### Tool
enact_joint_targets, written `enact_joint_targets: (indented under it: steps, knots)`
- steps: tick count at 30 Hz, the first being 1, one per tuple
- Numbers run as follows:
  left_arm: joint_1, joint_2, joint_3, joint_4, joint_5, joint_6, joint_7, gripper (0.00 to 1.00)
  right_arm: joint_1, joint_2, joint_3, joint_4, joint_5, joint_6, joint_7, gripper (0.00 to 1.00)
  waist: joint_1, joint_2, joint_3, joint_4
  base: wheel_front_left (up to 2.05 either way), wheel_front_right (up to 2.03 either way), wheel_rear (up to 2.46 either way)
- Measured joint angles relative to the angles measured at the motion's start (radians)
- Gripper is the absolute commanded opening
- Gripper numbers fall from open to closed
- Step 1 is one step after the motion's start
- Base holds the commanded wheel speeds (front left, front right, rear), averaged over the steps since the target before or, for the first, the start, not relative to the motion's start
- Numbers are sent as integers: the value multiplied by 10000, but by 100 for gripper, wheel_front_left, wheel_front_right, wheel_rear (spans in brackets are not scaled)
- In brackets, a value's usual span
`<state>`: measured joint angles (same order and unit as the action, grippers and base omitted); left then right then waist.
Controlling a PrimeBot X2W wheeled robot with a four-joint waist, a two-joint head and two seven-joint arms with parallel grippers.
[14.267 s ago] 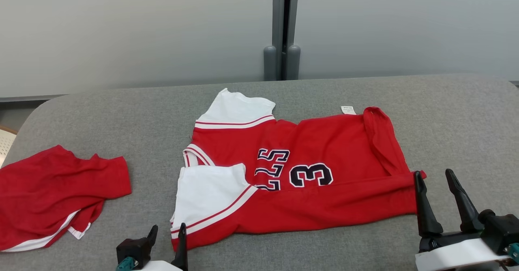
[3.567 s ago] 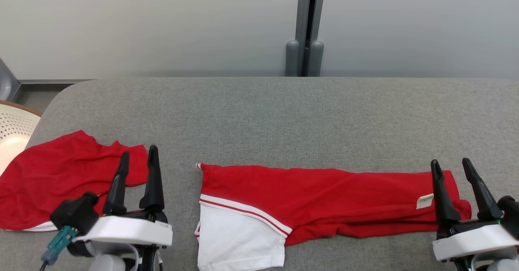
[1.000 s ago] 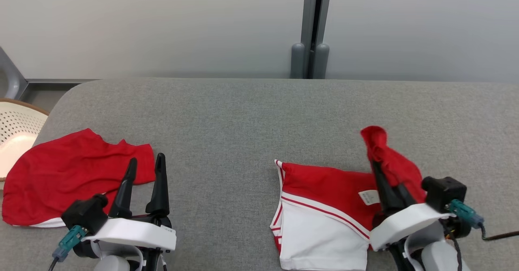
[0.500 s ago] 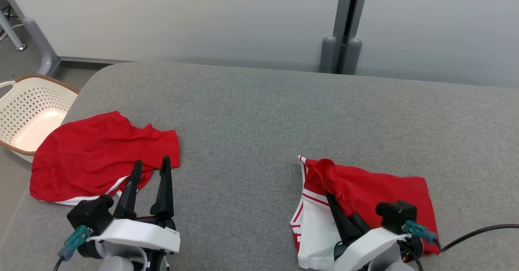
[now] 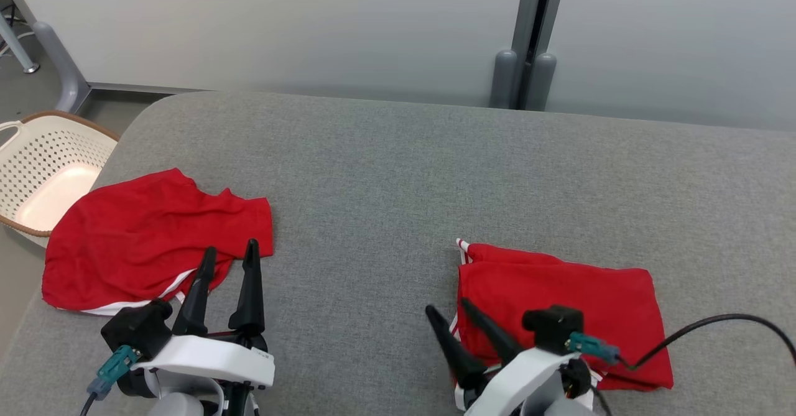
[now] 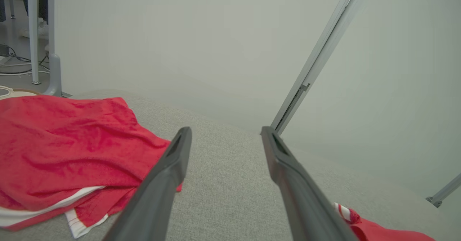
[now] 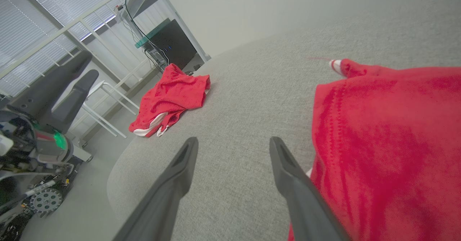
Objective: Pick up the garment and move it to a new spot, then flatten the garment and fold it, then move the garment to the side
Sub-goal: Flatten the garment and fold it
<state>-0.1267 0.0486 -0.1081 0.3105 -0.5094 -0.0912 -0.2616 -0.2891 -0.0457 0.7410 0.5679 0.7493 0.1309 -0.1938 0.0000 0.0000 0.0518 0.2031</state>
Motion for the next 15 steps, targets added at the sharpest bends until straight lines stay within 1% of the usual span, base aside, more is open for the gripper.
enact_joint_targets:
  steps: [3,6,7,11,15]
  knots:
    - [-2,-2,50,-8,-2,6,0,100,-345,-33,-556,238,-19,0,-251,100,0,0,-20,-135,0,0,0]
    - [-2,2,94,-50,-10,15,0,100,-726,-130,-1373,359,-587,0,-485,100,1,0,-52,-295,0,0,0]
    - [-2,2,98,-67,-12,15,0,100,-846,-245,-1638,347,-882,0,-537,100,0,0,-63,-351,0,0,0]
    - [0,0,84,-199,-13,38,0,100,-997,-1081,-2980,186,-2499,-2,-633,100,0,0,-98,-590,0,0,0]
    - [2,6,84,-368,-13,40,-2,100,-661,-1547,-4282,-642,-4013,0,-663,100,0,0,-113,-793,0,0,0]
